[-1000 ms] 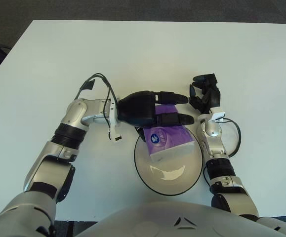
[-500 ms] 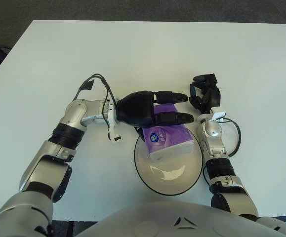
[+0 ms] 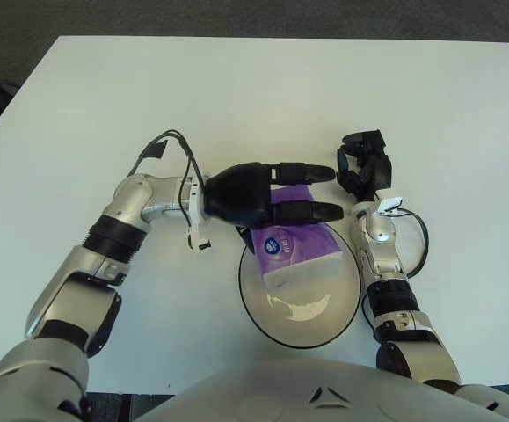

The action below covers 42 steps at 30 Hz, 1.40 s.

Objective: Put the tissue paper into the plate.

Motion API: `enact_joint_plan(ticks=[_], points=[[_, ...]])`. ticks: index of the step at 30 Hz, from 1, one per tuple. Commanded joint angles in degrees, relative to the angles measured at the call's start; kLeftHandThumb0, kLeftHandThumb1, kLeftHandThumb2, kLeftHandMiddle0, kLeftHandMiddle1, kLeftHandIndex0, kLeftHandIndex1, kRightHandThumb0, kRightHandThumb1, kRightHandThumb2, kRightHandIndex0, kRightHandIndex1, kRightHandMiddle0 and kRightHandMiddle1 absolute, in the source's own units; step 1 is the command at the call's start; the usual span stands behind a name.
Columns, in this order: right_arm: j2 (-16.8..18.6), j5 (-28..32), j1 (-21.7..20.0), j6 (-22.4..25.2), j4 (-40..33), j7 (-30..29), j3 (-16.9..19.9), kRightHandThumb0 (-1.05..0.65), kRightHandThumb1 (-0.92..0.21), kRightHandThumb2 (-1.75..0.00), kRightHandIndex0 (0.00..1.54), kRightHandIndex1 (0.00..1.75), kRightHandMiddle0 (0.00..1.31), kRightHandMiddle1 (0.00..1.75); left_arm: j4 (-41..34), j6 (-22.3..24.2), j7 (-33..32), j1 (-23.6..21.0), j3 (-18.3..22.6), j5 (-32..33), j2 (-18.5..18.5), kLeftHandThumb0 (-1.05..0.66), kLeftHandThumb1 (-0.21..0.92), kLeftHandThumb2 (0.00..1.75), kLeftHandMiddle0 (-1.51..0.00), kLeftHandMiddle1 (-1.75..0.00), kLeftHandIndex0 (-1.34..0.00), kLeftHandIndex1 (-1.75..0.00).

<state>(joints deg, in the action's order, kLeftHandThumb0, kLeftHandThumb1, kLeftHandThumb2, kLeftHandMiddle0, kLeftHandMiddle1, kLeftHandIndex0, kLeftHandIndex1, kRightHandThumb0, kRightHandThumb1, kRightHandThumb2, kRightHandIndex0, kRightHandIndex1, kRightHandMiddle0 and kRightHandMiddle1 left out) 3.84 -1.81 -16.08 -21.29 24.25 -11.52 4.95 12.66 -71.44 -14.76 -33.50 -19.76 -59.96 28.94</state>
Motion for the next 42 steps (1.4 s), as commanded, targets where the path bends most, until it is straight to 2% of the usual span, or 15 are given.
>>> enact_joint_plan(ticks=[1,4,10,14,17,25,34,42], points=[[0.77,0.91,5.78,6.46,4.62,-0.01,0.52,-0.01,-0.81,-0.54,0.49,1.48,0.23,1.55,1.15,0.51,0.59,-1.51,-0.39,2.59,0.35,-0.98,0.92,1.08,-0.05,0.0,0.0,-0.06],[0.86,1.08,5.87,7.04,3.67,-0.02,0.53,-0.01,-0.79,-0.55,0.5,1.48,0.25,1.53,1.84,0.8,1.35,-2.22,-0.68,4.01,0.39,-1.0,0.92,1.08,-0.04,0.0,0.0,-0.02],[0.96,0.19,7.0,7.42,-0.26,-0.37,-0.17,-0.01,-0.68,-0.71,0.55,1.49,0.29,1.53,4.41,2.45,5.12,-1.98,-1.69,10.52,-0.22,-1.04,0.92,1.07,-0.01,0.0,0.0,0.0],[0.86,0.4,8.25,6.06,-1.47,0.42,-0.48,-0.01,-0.68,-0.72,0.55,1.48,0.29,1.55,4.77,3.92,8.04,-0.75,-2.2,15.27,-0.34,-1.05,0.92,1.07,-0.01,0.0,0.0,0.0],[0.81,0.88,8.91,5.88,-2.18,1.03,-0.49,-0.01,-0.71,-0.67,0.53,1.48,0.28,1.54,4.22,4.83,9.86,-0.26,-2.27,17.1,-0.16,-1.05,0.92,1.07,0.0,0.0,0.0,0.0],[1.08,1.55,9.11,7.45,-3.03,1.33,0.02,-0.01,-0.79,-0.56,0.5,1.49,0.27,1.52,2.74,6.71,12.68,0.41,-1.63,17.88,-0.05,-1.05,0.92,1.06,0.0,0.0,0.0,0.0],[0.96,1.59,8.71,6.71,-2.44,2.08,0.3,0.0,-0.73,-0.67,0.49,1.53,0.26,1.56,5.32,6.85,11.62,-0.88,-0.9,17.71,-1.04,-1.05,0.92,1.06,0.0,0.0,-0.01,-0.01],[1.01,0.44,8.62,6.85,-2.3,0.84,0.25,-0.01,-0.75,-0.65,0.46,1.49,0.26,1.61,7.33,5.97,9.33,-1.75,0.06,16.32,-1.67,-1.05,0.92,1.08,0.0,0.0,-0.01,-0.01]])
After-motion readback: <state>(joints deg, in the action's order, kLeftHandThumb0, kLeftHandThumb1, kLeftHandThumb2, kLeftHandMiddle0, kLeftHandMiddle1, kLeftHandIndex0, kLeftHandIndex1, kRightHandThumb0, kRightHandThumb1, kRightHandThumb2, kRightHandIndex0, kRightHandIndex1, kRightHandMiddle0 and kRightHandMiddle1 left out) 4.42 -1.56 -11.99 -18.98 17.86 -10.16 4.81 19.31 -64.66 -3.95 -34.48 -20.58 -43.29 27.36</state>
